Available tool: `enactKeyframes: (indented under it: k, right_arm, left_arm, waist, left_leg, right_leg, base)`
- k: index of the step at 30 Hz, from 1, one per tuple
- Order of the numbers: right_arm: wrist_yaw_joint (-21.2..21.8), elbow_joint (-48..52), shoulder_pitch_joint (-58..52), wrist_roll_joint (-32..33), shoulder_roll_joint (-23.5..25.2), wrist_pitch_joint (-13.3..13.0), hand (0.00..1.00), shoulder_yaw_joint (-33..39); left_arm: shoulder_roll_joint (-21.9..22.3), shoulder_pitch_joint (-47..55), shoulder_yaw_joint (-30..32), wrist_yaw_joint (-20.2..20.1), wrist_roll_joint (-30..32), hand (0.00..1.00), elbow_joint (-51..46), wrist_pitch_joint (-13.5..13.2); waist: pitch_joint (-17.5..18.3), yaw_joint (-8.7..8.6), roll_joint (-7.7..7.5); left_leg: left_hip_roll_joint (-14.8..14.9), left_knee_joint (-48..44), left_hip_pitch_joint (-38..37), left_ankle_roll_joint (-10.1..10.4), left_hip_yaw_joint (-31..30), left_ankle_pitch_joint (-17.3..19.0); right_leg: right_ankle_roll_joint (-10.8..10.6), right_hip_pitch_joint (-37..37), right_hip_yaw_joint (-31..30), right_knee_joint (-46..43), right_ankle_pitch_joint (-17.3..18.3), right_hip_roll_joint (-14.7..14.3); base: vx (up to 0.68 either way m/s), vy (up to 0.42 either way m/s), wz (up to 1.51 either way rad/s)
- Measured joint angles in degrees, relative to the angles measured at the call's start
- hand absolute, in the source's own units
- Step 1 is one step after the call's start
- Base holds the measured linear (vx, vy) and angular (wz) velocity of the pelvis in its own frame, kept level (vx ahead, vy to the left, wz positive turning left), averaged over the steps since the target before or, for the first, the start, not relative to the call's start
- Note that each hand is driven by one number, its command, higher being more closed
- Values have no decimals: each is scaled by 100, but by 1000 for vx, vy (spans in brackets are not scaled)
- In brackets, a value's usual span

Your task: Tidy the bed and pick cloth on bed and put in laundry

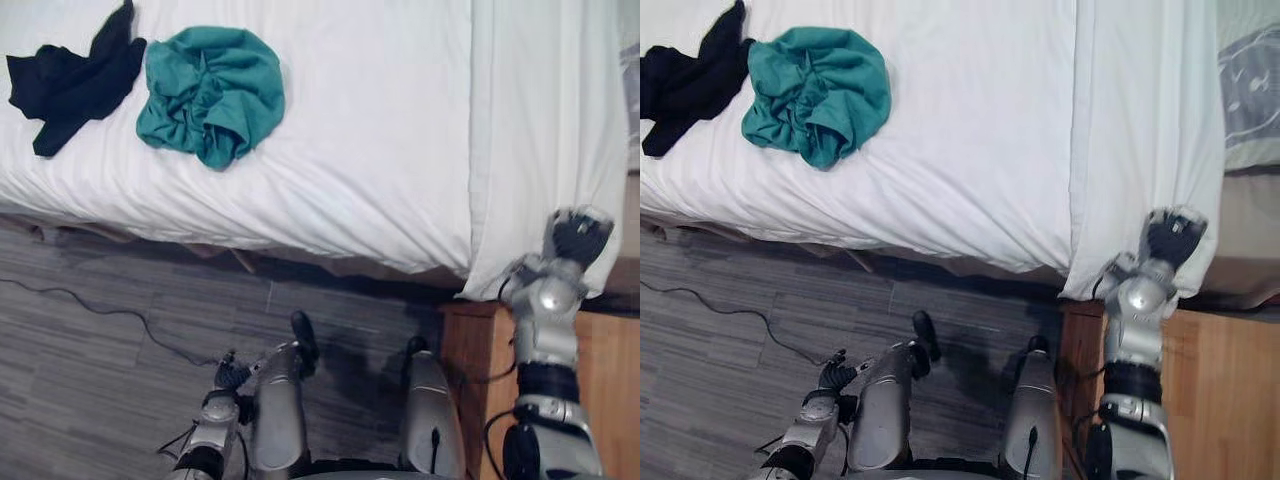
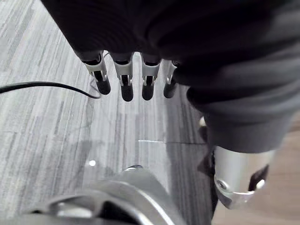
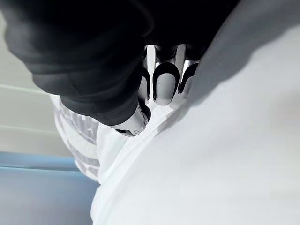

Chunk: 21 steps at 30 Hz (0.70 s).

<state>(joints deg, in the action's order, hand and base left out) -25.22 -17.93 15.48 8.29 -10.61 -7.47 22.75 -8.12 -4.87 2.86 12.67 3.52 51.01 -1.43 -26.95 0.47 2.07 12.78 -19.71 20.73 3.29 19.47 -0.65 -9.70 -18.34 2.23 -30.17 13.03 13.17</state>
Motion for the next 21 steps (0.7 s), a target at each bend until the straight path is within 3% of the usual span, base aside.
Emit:
enactKeyframes:
  k: [1,3,5,7,9,11,13,14,15,16,19,21]
  right_arm:
    - [82,-189,-296,-81,172,4,0,0]
    - [234,-846,-688,-275,389,55,0,25]
    - [447,-1847,-1051,-513,531,383,0,108]
    - [696,-2698,-1426,-736,678,771,0,217]
    - [929,-3167,-1764,-916,851,965,0,202]
    - [1110,-3473,-2143,-1104,808,1052,0,194]
    - [1195,-3550,-2299,-1209,723,1044,0,147]
    - [1247,-3601,-2331,-1301,681,1031,0,133]
    - [1289,-3631,-2338,-1336,681,1028,0,128]
    - [1309,-3749,-2252,-1347,663,1036,0,78]
    - [1302,-3737,-2268,-1363,663,1016,0,-54]
    - [1299,-3741,-2245,-1366,658,981,0,-78]
  left_arm:
    - [-3,74,8,2,17,0,-44,0]
    - [2,255,117,0,113,0,-98,-4]
    - [65,337,128,-18,169,0,-68,2]
    - [172,339,130,-26,193,0,-2,1]
    - [262,381,221,-33,193,0,26,-5]
    - [355,385,264,-35,191,0,39,-3]
    - [362,400,284,-34,184,0,86,-8]
    - [366,426,363,-32,174,0,84,-9]
    - [378,411,417,-36,172,0,93,-8]
    - [359,358,505,-41,174,0,158,-2]
    - [210,361,681,-62,135,0,111,-18]
    - [97,373,667,-50,132,0,30,-79]
  waist:
    - [64,-45,-115]
    - [326,-123,-339]
    - [498,-143,-463]
    - [554,-158,-475]
    - [604,-260,-382]
    - [598,-320,-199]
    - [634,-303,-199]
    - [726,-309,-212]
    - [770,-330,-120]
    - [739,-345,-141]
    - [836,-304,-356]
    - [860,-286,-345]
  left_leg:
    - [-56,200,-232,61,-10,-44]
    - [-201,671,-555,96,28,-176]
    - [-363,1121,-919,76,45,-336]
    - [-419,1133,-1095,78,36,-337]
    - [-304,490,-937,70,0,13]
    - [17,-913,-727,96,3,553]
    - [112,-1338,-742,76,197,640]
    - [132,-1247,-754,100,294,971]
    - [234,-1245,-754,73,412,1289]
    - [451,-1817,-526,-133,433,1557]
    - [1000,-2187,66,40,-595,1543]
    - [1458,-1764,359,325,-1661,1370]
  right_leg:
    - [-8,249,75,261,-55,-4]
    - [-25,551,131,672,-136,16]
    - [-40,910,184,1133,-300,28]
    - [-69,1238,276,1305,-322,75]
    - [-107,1381,389,1254,-295,92]
    - [-221,1635,332,972,-120,128]
    - [-261,1715,256,810,-60,315]
    - [-275,1678,290,880,-12,363]
    - [-310,1648,348,906,18,359]
    - [-299,1612,351,828,39,449]
    - [-344,1607,300,896,32,882]
    - [-398,1570,166,976,60,1059]
  base:
    - [164,-63,12]
    - [175,-36,5]
    - [248,-11,-4]
    - [210,-14,9]
    - [159,-3,4]
    - [80,92,-28]
    - [-9,155,-32]
    - [-31,177,-15]
    - [-34,211,6]
    - [-32,210,12]
    - [-27,268,14]
    - [27,541,-4]
